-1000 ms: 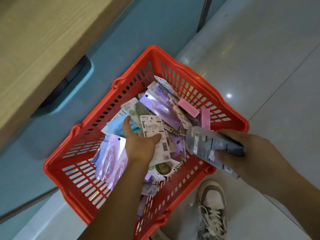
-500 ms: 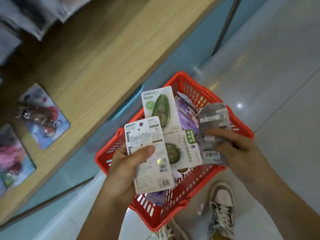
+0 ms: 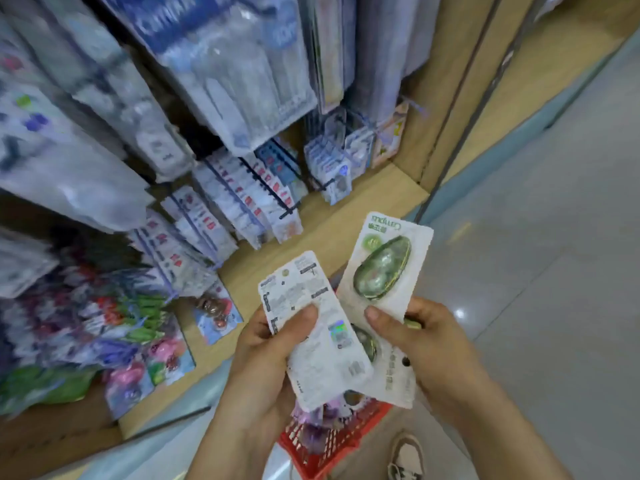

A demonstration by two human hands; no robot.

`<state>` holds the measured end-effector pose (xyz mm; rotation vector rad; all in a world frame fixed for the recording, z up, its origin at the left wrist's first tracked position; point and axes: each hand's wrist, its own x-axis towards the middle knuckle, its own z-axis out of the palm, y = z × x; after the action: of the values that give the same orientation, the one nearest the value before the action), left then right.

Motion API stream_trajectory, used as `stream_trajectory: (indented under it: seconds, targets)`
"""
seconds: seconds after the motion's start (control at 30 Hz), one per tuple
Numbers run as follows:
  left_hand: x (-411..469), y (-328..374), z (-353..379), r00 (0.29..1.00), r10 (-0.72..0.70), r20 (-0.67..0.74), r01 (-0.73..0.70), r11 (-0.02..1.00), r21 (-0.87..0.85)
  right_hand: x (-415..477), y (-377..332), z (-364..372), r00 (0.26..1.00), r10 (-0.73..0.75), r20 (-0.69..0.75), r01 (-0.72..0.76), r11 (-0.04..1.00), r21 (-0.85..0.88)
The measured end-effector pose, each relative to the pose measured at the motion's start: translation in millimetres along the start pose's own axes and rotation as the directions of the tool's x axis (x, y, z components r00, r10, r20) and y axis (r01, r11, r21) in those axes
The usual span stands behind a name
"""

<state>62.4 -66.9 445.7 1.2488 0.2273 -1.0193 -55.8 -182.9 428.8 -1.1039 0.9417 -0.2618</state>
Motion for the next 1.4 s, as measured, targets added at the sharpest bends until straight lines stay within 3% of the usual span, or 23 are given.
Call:
stream_trajectory:
  seconds: [0.13,0.37,0.53,0.73,0.8,0.9,0.97,1.03,1.17,1.27,1.4]
  targets:
    - [-74,74,27,0.994,0.093,-0.056,-0.096,0.995,-0.036,-68,-82,19,0.982,-0.137,-0.131,0.131,0.99,-0.053]
    - [-207,197,39,0.939,0.331,-0.092,-0.332,0.943,0.001,-172,-210,37,0.88,-0.37,-0.299,0.396,0.918,0.03]
    - [-270,243,59,0.882,0.461,0.093,-0.468,0.882,0.063,-215,-270,46,0.885,-0.425,-0.192,0.462,0.854,0.239]
    - [-320,272,96,0.721,0.605,0.337,-0.664,0.743,0.087,-239,-325,48,0.858,-0.504,0.1,0.452,0.833,0.32]
    - [-332,275,108,0.666,0.635,0.391,-0.73,0.664,0.165,-242,-337,43,0.83,-0.539,0.141,0.49,0.826,0.278]
    - [-349,281,123,0.586,0.66,0.471,-0.81,0.457,0.367,-247,-355,34,0.788,-0.597,0.15,0.558,0.796,0.235]
    - [-356,285,129,0.597,0.658,0.458,-0.798,0.431,0.421,-249,-367,29,0.755,-0.633,0.172,0.592,0.77,0.237]
    - [-360,285,131,0.613,0.708,0.35,-0.772,0.444,0.455,-251,-377,28,0.723,-0.661,0.201,0.617,0.748,0.244]
    - [-369,286,129,0.567,0.811,0.142,-0.757,0.446,0.478,-253,-388,41,0.677,-0.694,0.243,0.653,0.72,0.236]
    - [-382,289,123,0.546,0.831,0.106,-0.705,0.388,0.594,-254,-393,56,0.658,-0.704,0.266,0.671,0.709,0.216]
    - [-397,290,116,0.521,0.841,0.143,-0.71,0.335,0.62,-257,-397,74,0.627,-0.718,0.302,0.694,0.691,0.201]
